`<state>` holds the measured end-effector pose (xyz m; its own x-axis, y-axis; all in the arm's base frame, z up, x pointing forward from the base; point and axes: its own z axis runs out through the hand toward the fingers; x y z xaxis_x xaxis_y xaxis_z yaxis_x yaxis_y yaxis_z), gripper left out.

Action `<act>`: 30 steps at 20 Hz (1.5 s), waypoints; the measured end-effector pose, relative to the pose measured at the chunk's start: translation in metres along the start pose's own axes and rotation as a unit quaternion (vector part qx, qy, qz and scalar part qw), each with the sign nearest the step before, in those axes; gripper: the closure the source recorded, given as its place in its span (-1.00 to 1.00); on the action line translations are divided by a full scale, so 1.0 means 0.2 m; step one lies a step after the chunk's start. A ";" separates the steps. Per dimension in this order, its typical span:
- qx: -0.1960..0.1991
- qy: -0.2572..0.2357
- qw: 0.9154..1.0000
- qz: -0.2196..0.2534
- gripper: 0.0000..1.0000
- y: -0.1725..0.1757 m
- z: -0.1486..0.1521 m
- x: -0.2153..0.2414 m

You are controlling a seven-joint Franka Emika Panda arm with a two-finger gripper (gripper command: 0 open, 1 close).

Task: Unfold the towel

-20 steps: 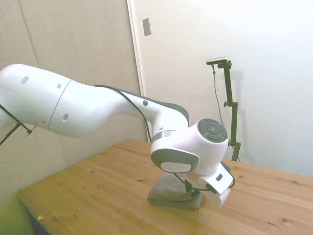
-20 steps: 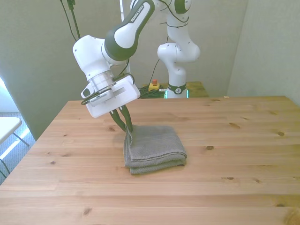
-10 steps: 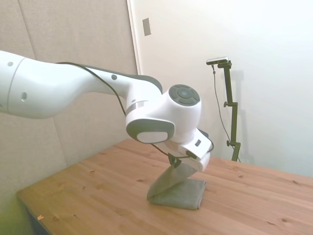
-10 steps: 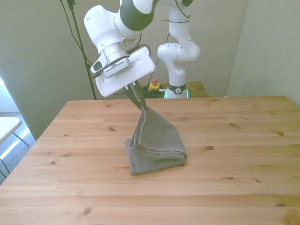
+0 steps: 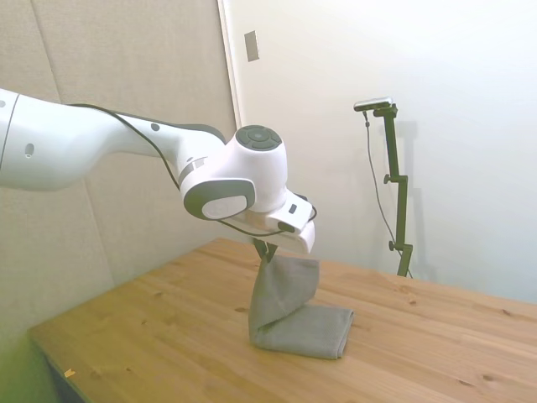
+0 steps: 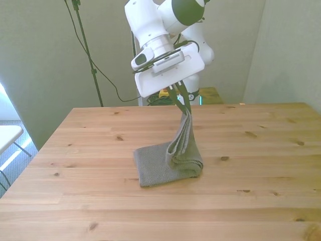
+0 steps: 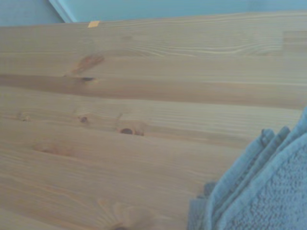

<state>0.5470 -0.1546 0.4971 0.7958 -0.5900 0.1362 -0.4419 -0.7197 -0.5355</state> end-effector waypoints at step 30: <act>-0.019 -0.099 0.990 -0.098 -1.00 -0.64 0.63 -0.48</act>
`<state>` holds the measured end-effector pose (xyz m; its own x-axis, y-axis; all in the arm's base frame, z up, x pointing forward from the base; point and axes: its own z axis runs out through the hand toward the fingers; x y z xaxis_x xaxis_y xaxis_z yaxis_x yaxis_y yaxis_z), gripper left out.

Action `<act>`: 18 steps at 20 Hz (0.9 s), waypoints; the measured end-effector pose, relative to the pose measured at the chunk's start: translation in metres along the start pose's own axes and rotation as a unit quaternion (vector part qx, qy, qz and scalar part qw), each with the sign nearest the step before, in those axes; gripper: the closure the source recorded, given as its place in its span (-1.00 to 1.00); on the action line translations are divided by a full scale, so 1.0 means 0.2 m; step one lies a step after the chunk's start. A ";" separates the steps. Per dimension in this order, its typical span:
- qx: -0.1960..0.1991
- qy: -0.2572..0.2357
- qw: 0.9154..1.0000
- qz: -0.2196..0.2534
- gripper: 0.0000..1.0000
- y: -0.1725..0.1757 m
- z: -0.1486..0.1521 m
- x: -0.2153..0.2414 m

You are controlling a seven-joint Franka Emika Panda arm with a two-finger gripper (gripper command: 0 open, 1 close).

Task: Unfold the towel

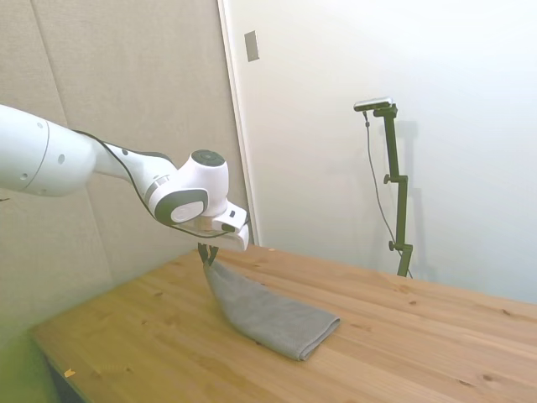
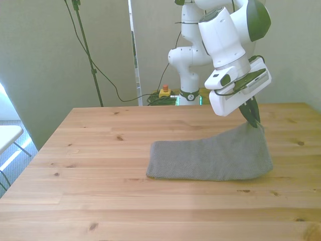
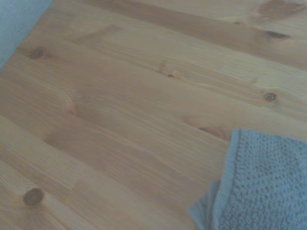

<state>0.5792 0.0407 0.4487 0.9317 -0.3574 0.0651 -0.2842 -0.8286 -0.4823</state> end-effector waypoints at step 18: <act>-0.188 0.052 0.972 0.128 -1.00 0.09 -0.13 -0.14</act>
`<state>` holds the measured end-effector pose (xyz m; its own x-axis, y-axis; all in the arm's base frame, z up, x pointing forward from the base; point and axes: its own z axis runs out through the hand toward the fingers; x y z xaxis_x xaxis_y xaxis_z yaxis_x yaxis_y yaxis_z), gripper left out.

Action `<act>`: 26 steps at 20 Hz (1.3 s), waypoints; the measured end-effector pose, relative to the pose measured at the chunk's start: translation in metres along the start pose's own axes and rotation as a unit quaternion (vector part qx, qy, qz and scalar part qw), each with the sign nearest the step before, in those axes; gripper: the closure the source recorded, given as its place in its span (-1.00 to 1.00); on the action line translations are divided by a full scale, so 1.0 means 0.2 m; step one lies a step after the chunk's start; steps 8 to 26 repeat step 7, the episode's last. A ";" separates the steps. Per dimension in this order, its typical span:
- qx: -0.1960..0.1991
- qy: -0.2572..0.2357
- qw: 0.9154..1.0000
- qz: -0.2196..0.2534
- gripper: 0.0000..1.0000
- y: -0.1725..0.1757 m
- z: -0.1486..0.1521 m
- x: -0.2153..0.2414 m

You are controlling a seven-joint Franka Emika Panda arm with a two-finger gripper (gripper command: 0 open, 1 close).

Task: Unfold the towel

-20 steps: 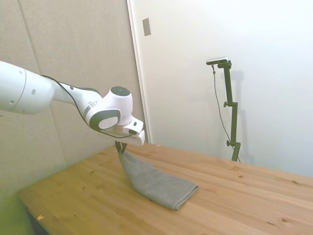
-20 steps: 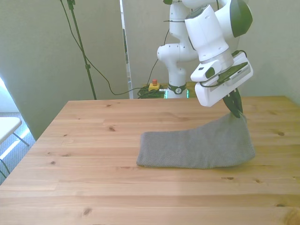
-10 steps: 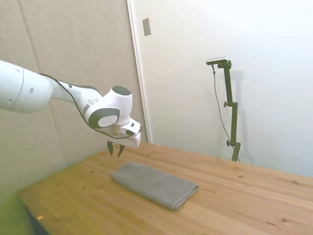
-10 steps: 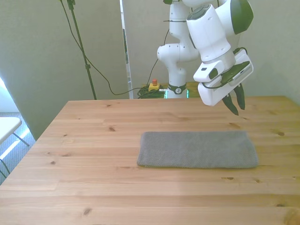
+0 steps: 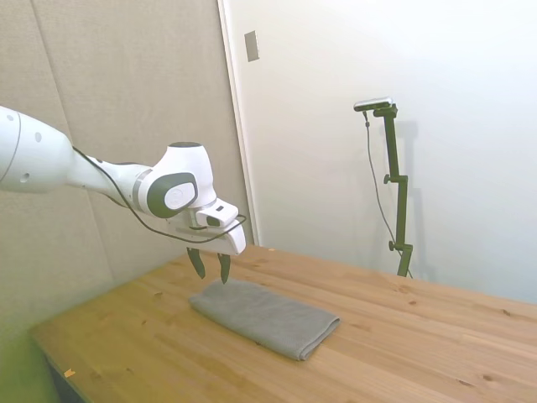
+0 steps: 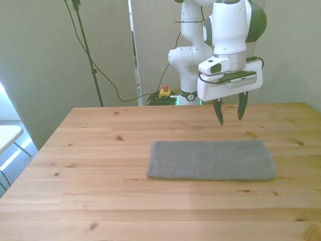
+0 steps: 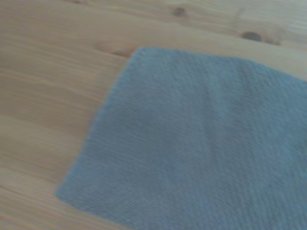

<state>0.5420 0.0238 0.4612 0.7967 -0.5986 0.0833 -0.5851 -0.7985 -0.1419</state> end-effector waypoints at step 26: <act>-0.081 0.053 0.988 0.124 -1.00 0.31 -0.12 -0.16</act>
